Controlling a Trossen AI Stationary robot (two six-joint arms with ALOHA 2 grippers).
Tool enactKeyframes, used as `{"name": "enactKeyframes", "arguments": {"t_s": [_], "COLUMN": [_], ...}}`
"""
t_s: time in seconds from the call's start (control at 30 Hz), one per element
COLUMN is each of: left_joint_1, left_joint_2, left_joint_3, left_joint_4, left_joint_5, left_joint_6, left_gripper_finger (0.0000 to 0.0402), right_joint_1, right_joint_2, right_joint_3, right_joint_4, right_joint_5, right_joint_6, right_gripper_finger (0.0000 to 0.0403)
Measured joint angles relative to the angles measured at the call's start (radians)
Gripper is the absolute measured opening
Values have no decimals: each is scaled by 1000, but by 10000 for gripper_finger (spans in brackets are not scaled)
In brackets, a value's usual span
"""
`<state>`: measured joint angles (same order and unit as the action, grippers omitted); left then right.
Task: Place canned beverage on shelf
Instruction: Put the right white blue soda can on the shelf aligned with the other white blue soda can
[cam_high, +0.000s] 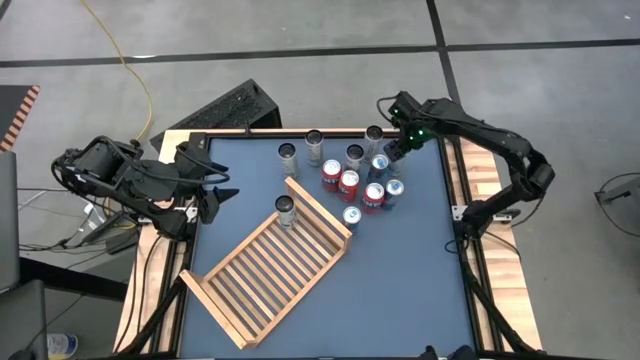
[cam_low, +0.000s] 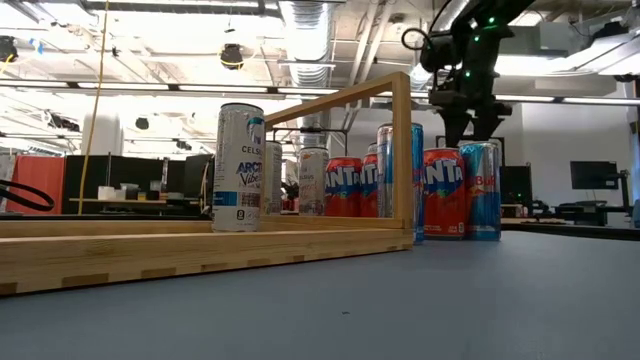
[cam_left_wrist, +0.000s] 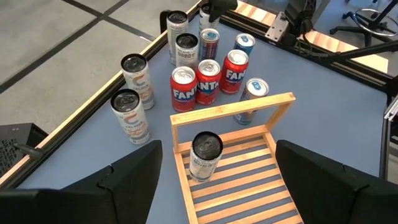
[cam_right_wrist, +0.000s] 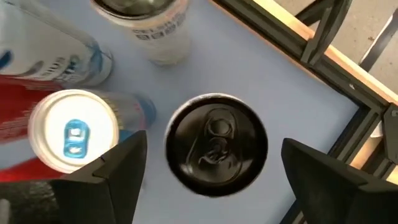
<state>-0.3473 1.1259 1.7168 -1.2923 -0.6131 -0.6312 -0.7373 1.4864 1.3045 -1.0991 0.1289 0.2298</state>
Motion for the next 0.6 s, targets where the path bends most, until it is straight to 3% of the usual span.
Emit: {"name": "enactKeyframes", "arguments": {"t_s": [0.3, 0.6], "left_joint_1": [0, 0], "left_joint_2": [0, 0], "left_joint_3": [0, 0], "left_joint_4": [0, 0], "left_joint_5": [-4, -4], "left_joint_6": [4, 16], "left_gripper_finger": [303, 303], "right_joint_1": [-5, -12], "right_joint_2": [27, 27], "right_joint_3": [0, 0], "right_joint_4": [49, 3], "right_joint_5": [8, 7], "right_joint_6": [-2, -2], "right_gripper_finger": [323, 283]}}
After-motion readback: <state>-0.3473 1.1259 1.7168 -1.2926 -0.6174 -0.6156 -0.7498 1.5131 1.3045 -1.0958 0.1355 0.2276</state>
